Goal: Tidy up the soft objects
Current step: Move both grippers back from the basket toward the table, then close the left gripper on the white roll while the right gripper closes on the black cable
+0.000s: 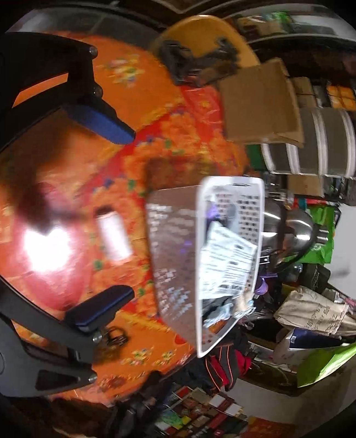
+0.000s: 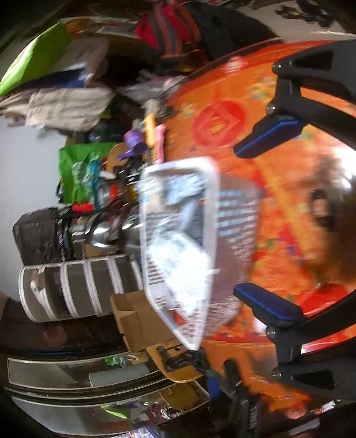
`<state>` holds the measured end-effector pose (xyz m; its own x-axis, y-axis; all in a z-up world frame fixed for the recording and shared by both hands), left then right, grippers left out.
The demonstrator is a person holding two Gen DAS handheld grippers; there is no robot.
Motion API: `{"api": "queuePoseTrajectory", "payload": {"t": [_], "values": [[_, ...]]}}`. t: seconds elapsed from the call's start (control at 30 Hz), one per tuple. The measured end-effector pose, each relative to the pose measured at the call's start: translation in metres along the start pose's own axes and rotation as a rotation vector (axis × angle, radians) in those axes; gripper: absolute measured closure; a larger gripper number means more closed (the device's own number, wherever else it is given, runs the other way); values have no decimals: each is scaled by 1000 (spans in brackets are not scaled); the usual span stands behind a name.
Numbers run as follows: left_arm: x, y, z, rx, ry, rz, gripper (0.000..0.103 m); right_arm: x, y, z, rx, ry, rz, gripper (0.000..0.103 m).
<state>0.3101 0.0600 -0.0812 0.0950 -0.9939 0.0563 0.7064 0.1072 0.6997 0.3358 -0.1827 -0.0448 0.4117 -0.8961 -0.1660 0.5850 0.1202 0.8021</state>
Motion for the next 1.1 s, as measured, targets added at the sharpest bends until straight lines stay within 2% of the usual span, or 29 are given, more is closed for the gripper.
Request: {"api": "queuePoseTrajectory", "payload": {"t": [0.13, 0.2, 0.33, 0.4, 0.53, 0.7, 0.8, 1.0, 1.1], "values": [[-4, -38, -7, -60, -2, 53, 0, 6, -54, 12, -58, -13, -21, 11], [-2, -49, -19, -83, 27, 41, 0, 8, -80, 7, -113, -19, -36, 11], [10, -60, -42, -133, 20, 25, 0, 4, -110, 0, -158, 6, -58, 11], [16, -58, -48, -127, 20, 17, 0, 4, -118, -4, -170, 12, -68, 11], [24, -55, -66, -140, 39, -19, 0, 5, -121, -10, -178, 28, -107, 11], [33, -47, -84, -165, 53, -40, 0, 5, -118, -24, -217, 7, -82, 11], [40, -43, -93, -155, 61, -70, 0, 4, -118, -32, -228, -1, -72, 11], [50, -40, -107, -164, 54, -74, 0, 3, -118, -40, -233, 2, -60, 11], [50, -39, -114, -170, 51, -64, 0, 6, -121, -46, -266, 0, -70, 11]]}}
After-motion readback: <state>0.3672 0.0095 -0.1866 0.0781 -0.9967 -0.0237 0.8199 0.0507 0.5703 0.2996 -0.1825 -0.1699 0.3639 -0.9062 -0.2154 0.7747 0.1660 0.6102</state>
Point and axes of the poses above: each gripper's, at about its wrist camera, not at the fingertips, and z roughly against the way its jaws point, x to its right, y to its top, the point moved 7 cm from there along -z, roughly the way its jaws point, and after that the axes turned 8 degrees about y, right-handed, at the moved point
